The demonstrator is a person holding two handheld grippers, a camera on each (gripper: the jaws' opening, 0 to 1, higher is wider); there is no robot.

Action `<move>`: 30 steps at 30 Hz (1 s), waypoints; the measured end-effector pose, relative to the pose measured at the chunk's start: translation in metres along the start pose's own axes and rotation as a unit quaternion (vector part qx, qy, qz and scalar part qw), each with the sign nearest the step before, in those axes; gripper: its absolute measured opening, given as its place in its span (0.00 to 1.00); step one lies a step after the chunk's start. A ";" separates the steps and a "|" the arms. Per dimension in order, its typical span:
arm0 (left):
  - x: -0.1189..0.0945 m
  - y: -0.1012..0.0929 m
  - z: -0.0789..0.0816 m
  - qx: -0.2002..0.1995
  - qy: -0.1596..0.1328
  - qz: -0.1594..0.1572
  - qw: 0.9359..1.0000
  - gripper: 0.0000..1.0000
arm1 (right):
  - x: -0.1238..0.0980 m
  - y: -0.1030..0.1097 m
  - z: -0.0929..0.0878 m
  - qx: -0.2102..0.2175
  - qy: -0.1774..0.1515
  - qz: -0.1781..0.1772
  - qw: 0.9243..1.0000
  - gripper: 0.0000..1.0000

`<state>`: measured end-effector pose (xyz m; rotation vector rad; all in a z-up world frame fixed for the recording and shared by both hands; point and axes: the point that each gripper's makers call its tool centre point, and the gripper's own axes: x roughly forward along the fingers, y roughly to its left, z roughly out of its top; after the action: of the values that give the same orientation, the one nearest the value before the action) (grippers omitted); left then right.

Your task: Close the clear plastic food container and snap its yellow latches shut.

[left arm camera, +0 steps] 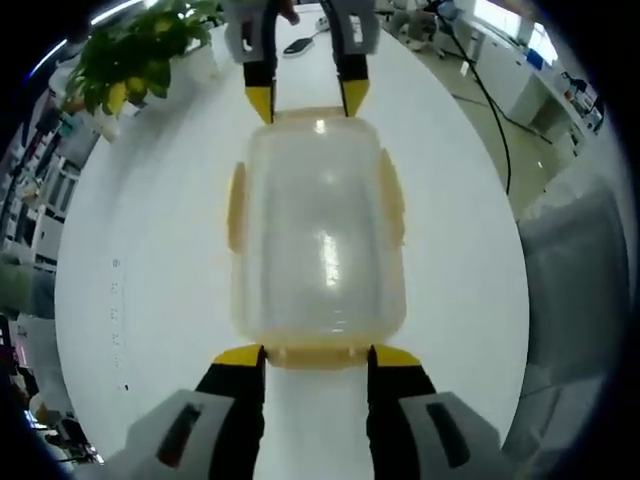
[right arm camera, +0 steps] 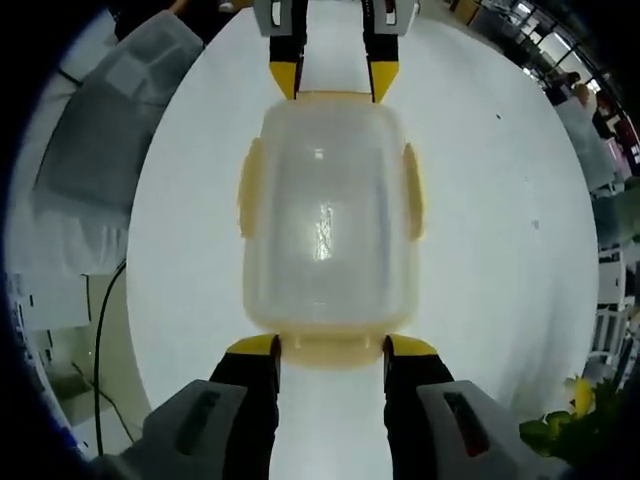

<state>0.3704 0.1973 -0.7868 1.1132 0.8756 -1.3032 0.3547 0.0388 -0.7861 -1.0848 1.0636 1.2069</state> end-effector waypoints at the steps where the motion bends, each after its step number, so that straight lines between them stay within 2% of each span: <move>1: 0.000 0.000 0.000 0.000 0.000 -0.001 1.000 0.34 | 0.001 0.001 0.000 0.000 0.000 0.001 1.000 0.38; 11: 0.005 -0.001 -0.002 0.012 0.012 -0.003 1.000 0.35 | 0.009 0.001 -0.005 0.008 0.007 0.006 1.000 0.38; 17: 0.005 0.000 -0.004 0.001 0.009 -0.004 1.000 0.36 | 0.011 0.003 -0.009 0.029 -0.006 0.009 1.000 0.38; 20: 0.007 -0.003 -0.006 -0.016 0.012 -0.012 1.000 0.37 | 0.020 0.014 -0.022 0.044 0.007 0.027 0.999 0.37; 25: 0.008 -0.008 -0.022 -0.048 0.030 -0.026 0.998 0.41 | 0.029 0.029 -0.044 0.072 0.026 0.040 0.996 0.41; 27: 0.006 -0.009 -0.030 -0.075 0.036 -0.031 0.996 0.43 | 0.030 0.033 -0.053 0.097 0.023 0.038 0.994 0.40; 29: 0.002 -0.007 -0.032 -0.108 0.025 -0.027 0.994 0.43 | 0.028 0.033 -0.059 0.127 0.013 0.029 0.991 0.39; 30: -0.002 -0.004 -0.031 -0.137 0.013 -0.021 0.990 0.43 | 0.027 0.031 -0.060 0.141 0.005 0.024 0.990 0.38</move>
<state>0.3691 0.2279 -0.7940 0.9008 1.0689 -1.1635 0.3228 -0.0146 -0.8240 -0.8511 1.2331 1.0496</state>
